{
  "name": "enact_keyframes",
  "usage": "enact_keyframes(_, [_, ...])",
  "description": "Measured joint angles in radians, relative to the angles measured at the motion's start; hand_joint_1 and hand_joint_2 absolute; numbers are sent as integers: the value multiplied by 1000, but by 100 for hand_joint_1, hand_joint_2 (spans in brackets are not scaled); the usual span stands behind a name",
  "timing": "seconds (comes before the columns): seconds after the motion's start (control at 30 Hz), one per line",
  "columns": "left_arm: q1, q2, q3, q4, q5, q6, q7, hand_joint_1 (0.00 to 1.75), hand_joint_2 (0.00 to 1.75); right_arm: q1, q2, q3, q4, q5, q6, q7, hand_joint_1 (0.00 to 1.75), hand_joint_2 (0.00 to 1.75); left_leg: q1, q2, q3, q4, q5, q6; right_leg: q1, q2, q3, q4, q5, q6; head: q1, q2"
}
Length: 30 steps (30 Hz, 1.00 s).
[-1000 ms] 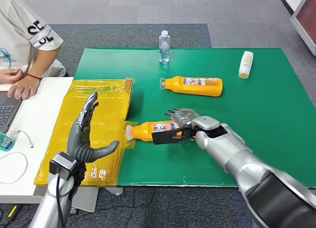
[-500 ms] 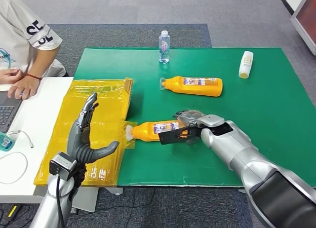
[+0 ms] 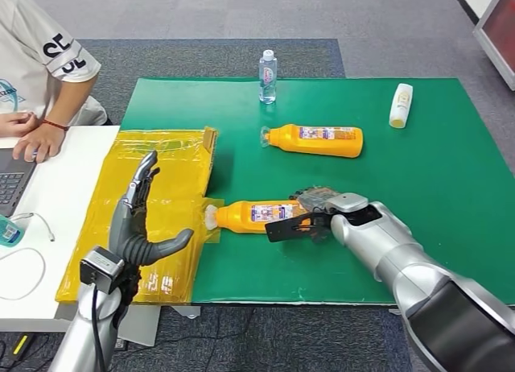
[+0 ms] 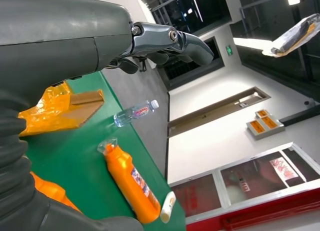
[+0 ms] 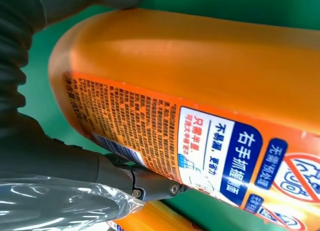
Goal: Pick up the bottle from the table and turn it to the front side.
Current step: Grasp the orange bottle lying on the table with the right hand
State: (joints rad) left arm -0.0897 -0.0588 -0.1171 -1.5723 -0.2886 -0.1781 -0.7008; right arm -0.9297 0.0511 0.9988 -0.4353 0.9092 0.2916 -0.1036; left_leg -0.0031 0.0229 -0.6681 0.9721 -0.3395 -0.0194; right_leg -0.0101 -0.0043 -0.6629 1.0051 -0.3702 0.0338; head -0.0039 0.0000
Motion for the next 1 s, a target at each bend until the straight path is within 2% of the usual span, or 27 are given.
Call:
enact_keyframes(0.17, [-2, 1, 0, 4, 4, 3, 0, 0, 175, 18, -1, -20, 4, -37, -70, -22, 175, 175, 0, 0, 0, 0, -1, -1, 0, 0, 0, 0, 0, 0, 0, 0])
enact_keyframes(0.37, [-3, 1, 0, 9, 4, 6, 0, 0, 175, 34, -8, -57, 6, -69, -110, -45, 175, 175, 0, 0, 0, 0, -1, -1, 0, 0, 0, 0, 0, 0, 0, 0])
enact_keyframes(0.6, [-3, 5, -2, 14, 10, 15, 0, 0, 175, 109, -58, -176, 2, -229, -173, -161, 175, 175, 0, 0, 1, 0, -1, 0, 0, 0, 1, 0, -1, 0, 0, 0])
enact_keyframes(0.83, [2, 11, -6, 16, 25, 31, 0, 0, 175, 199, -131, -318, -26, -361, -170, -272, 175, 175, 0, -1, 5, 0, -3, 2, 0, -1, 6, -1, -2, 2, 0, 0])
enact_keyframes(1.0, [15, 21, -9, 16, 37, 40, 0, 0, 175, 283, -191, -443, -84, -544, -88, -379, 175, 175, 0, -4, 6, 0, -4, 3, 0, -4, 9, -1, -3, 2, 0, 0])
